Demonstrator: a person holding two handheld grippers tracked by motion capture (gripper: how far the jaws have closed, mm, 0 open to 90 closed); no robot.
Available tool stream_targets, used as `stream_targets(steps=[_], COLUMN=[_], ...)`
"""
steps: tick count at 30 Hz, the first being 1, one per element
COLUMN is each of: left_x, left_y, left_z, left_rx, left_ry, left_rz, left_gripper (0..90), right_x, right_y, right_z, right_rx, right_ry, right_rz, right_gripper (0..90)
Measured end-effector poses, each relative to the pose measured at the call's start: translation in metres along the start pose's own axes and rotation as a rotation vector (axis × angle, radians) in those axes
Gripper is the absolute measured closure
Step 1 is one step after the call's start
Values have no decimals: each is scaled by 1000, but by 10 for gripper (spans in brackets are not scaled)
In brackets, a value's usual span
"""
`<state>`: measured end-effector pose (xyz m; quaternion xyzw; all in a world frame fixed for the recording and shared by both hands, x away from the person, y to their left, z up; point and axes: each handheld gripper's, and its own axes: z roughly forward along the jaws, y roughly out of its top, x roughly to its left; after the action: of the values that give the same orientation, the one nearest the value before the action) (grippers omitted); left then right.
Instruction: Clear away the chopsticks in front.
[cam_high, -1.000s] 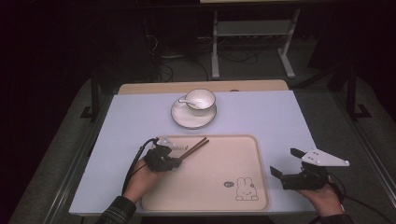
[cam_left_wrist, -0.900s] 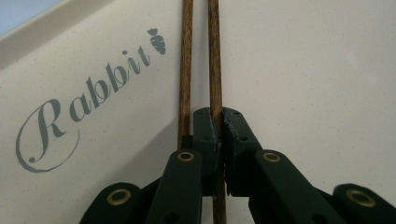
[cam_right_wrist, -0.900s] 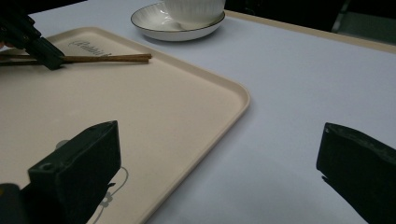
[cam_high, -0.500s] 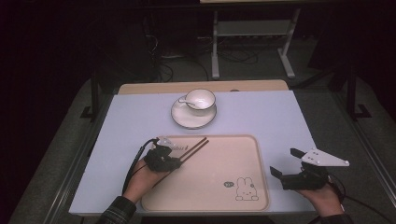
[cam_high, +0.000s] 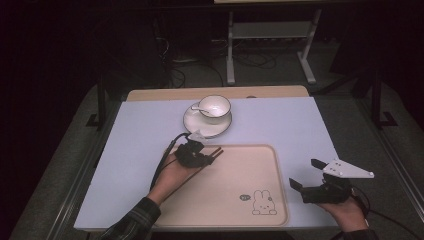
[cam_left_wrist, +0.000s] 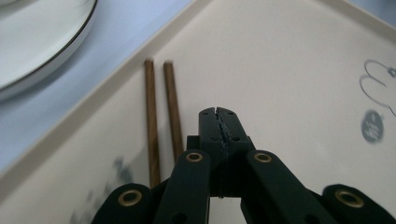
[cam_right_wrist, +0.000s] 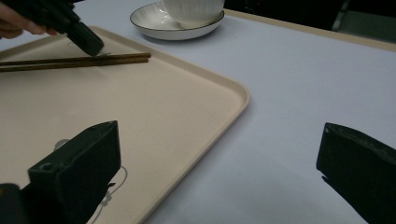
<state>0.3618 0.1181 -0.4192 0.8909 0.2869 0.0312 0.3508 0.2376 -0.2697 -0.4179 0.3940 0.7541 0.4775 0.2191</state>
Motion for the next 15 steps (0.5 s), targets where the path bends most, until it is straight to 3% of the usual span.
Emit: stream_targets(steps=[7,15], left_x=[10,22], left_y=[12,8], left_z=[34,30], left_rx=[12,2], left_ry=[4,27], left_rz=[-9,-33], left_gripper=[893,893], right_x=[-1,-3], right_y=[-1,-2], right_z=[-1,-3], right_rx=[-1,0], right_ry=[-1,-5], right_rz=[5,8], right_gripper=[0,0])
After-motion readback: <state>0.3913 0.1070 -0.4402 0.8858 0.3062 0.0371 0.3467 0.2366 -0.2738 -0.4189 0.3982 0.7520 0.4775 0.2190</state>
